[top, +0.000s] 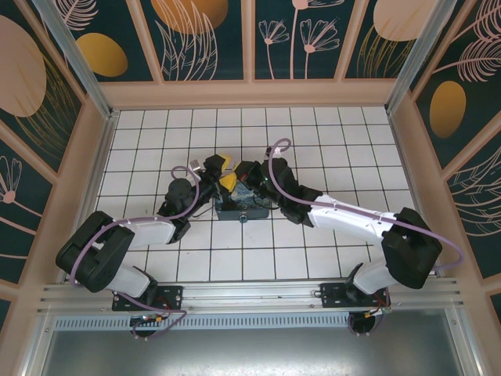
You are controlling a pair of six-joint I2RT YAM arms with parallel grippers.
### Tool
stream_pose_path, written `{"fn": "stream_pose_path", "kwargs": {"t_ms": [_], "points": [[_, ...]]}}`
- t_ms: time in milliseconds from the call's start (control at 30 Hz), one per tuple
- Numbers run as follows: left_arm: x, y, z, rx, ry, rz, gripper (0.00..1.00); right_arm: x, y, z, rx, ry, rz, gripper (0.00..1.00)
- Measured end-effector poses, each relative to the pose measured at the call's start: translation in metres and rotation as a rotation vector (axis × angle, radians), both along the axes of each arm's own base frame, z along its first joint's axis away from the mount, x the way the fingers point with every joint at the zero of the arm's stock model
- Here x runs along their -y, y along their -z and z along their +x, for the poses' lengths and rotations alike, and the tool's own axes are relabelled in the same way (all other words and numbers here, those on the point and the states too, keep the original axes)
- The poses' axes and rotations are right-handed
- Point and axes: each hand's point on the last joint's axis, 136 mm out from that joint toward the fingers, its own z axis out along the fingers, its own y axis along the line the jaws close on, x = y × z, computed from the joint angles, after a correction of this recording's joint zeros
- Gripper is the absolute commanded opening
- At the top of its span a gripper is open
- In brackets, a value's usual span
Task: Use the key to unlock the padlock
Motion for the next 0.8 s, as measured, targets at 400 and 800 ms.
{"fn": "stream_pose_path", "kwargs": {"t_ms": [400, 800], "points": [[-0.001, -0.003, 0.001, 0.006, -0.008, -0.006, 0.67, -0.020, -0.008, -0.005, 0.012, -0.037, 0.018, 0.00], [-0.002, -0.011, -0.001, 0.022, -0.007, -0.021, 0.53, -0.006, 0.017, -0.004, -0.019, -0.012, -0.019, 0.00]]}}
